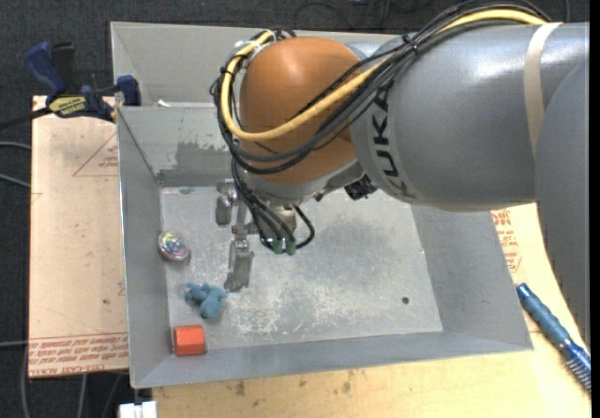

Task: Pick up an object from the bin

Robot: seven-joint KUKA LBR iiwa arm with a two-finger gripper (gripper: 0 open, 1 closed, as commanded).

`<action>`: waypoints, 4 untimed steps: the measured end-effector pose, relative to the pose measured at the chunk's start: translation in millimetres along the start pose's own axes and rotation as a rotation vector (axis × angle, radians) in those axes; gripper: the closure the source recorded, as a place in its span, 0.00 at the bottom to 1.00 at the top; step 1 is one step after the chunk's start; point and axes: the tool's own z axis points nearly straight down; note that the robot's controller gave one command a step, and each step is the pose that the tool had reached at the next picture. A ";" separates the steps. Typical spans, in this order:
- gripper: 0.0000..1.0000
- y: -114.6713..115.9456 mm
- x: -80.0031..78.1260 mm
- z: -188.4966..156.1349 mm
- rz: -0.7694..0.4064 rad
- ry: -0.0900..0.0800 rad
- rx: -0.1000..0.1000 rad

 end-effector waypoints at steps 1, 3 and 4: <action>0.00 9.0 28.6 99.0 -0.090 0.002 0.002; 0.00 29.3 4.6 158.4 -1.057 -0.009 0.002; 1.00 25.5 5.9 159.8 -1.055 0.005 0.006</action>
Offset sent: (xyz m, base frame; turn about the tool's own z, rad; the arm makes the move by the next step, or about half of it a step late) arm -0.0266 0.0084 -0.0937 -0.0882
